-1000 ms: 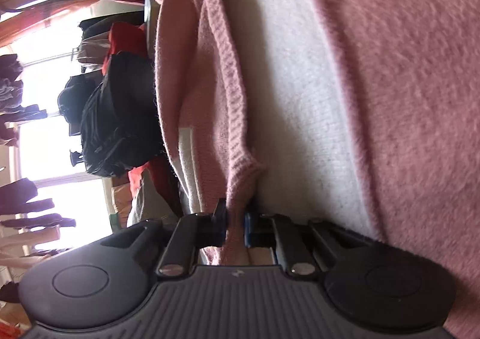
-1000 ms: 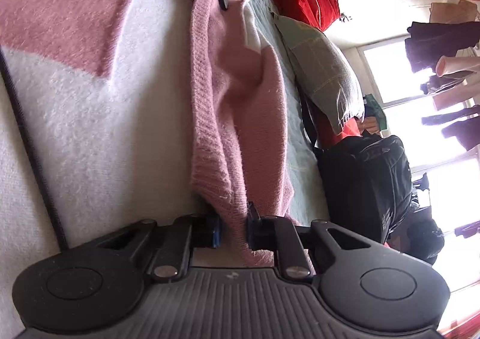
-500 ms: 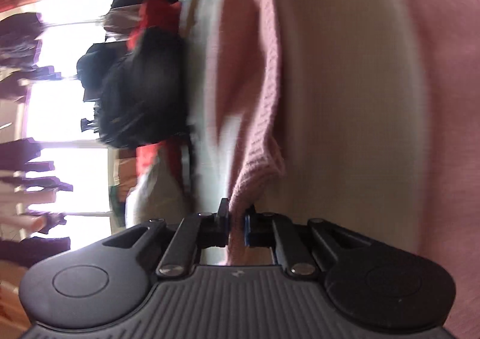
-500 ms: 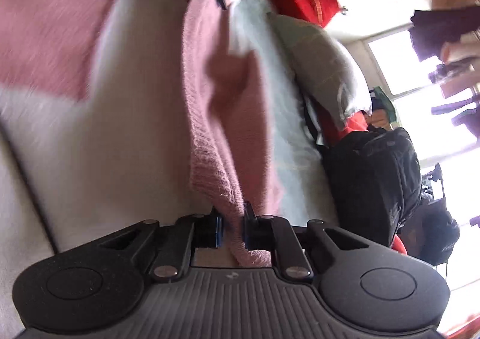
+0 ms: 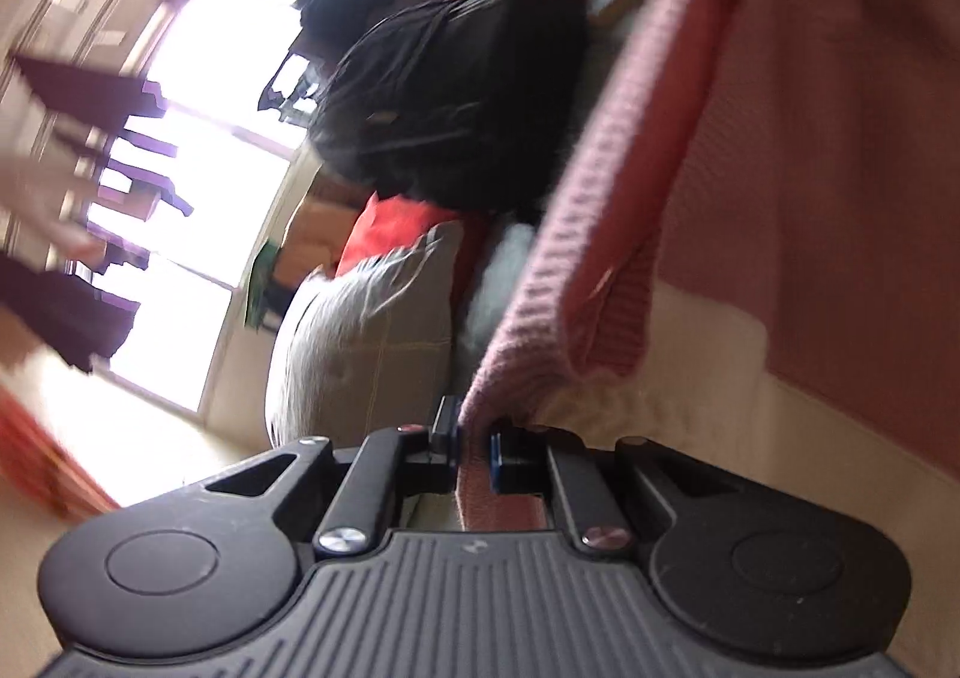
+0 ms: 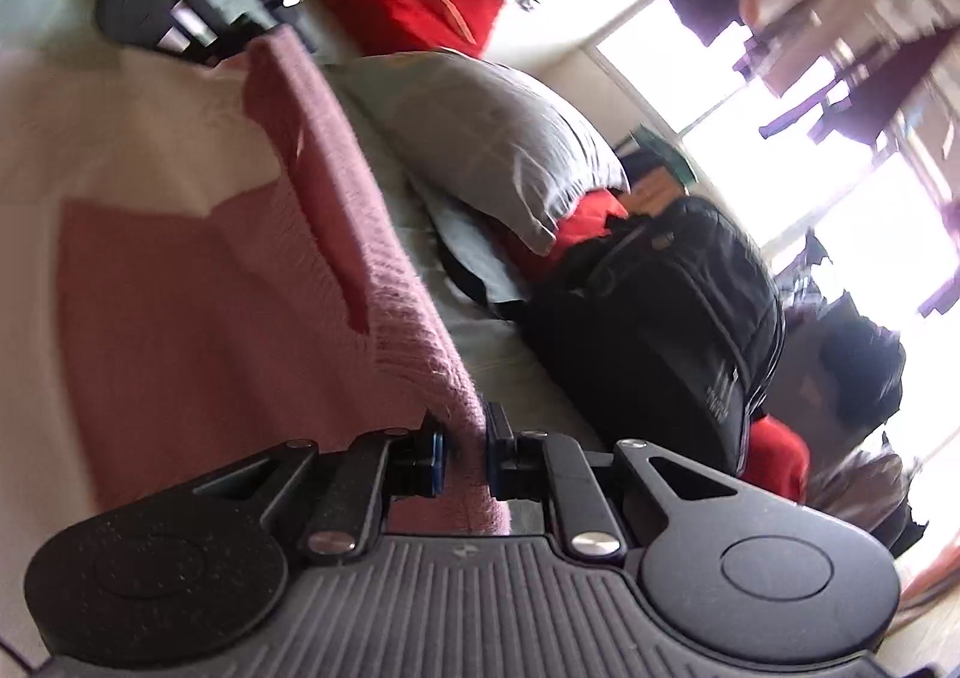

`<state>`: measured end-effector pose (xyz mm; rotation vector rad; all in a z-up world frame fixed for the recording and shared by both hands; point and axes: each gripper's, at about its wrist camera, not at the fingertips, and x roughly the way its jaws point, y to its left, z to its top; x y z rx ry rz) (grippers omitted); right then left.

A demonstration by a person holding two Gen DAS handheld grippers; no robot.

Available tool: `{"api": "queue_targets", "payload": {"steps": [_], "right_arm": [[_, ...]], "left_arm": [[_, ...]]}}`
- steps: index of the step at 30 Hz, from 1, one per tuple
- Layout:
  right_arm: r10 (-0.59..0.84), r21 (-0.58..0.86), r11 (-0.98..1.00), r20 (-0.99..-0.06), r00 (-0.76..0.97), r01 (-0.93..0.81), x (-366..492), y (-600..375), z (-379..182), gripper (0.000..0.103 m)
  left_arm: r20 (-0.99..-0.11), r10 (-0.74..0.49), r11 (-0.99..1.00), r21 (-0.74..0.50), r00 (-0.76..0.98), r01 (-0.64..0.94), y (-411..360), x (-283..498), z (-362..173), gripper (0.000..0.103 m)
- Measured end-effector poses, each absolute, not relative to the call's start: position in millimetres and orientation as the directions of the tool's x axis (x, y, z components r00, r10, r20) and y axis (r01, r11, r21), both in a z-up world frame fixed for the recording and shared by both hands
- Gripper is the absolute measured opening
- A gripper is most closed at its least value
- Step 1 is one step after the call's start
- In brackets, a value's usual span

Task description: Fold clothes

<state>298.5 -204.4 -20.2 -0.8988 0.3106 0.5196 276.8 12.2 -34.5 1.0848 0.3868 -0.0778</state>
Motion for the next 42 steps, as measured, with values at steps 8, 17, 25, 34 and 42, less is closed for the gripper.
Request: {"api": "queue_targets", "payload": {"steps": [8, 17, 25, 34, 42], "right_arm": [[0.244, -0.551, 0.65, -0.501, 0.83, -0.524, 358.3, -195.6, -27.7, 0.016], [0.224, -0.344, 0.77, -0.642, 0.733, -0.537, 418.7, -196.1, -59.8, 0.016], [0.315, -0.085, 0.882, -0.625, 0.714, -0.464, 435.8, -238.1, -44.2, 0.049], [0.259, -0.085, 0.906, -0.662, 0.703, -0.414, 405.5, -307.4, -29.7, 0.057], [0.183, -0.026, 0.962, -0.676, 0.714, -0.271, 353.5, -383.7, -27.1, 0.061]], "left_arm": [[-0.396, 0.165, 0.558, 0.792, 0.903, 0.245, 29.2, 339.3, -41.2, 0.01], [-0.427, 0.222, 0.633, 0.747, 0.877, 0.203, 47.3, 368.5, -63.4, 0.008], [-0.414, 0.192, 0.645, 0.737, 0.89, 0.204, 52.3, 334.0, -43.0, 0.016], [-0.659, -0.125, 0.805, 0.369, 0.741, 0.464, 29.2, 267.3, -22.6, 0.069], [-0.737, -0.22, 0.879, 0.135, 0.639, 0.458, 6.4, 212.6, -32.2, 0.091]]}}
